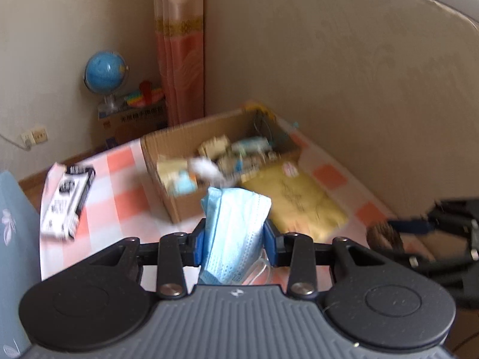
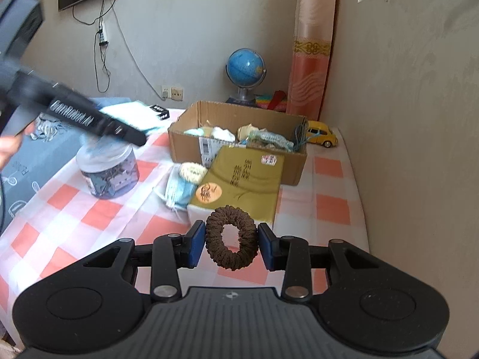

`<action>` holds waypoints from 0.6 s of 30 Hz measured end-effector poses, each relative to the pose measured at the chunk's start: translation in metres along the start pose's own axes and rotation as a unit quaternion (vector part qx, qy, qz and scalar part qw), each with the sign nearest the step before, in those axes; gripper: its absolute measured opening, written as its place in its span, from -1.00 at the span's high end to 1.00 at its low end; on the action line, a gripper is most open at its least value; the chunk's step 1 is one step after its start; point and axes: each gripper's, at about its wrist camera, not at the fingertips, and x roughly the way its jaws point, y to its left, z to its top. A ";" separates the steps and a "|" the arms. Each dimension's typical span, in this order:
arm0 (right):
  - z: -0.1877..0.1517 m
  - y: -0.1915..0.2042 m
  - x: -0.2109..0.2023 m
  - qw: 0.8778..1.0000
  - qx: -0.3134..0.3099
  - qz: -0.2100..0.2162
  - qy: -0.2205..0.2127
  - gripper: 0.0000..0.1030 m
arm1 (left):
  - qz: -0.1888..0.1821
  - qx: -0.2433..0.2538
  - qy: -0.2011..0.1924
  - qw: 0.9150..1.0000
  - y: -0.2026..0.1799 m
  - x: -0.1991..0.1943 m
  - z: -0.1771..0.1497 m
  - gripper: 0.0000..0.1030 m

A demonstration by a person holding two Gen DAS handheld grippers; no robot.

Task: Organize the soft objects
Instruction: 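Drop the blue mask into the box with the left tool while the right tool carries the scrunchie over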

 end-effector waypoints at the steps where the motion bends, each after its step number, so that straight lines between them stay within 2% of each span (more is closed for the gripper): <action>1: 0.001 -0.001 0.000 1.000 0.001 0.000 -0.002 0.16 | 0.002 0.003 -0.003 1.000 0.001 0.004 0.008 0.29; 9: 0.009 -0.012 0.004 1.000 0.016 0.000 -0.015 0.16 | 0.007 -0.016 -0.009 1.000 0.026 0.059 0.067 0.29; 18: 0.015 -0.026 0.009 0.999 0.035 -0.002 -0.020 0.16 | 0.028 -0.031 0.026 0.999 0.050 0.124 0.093 0.29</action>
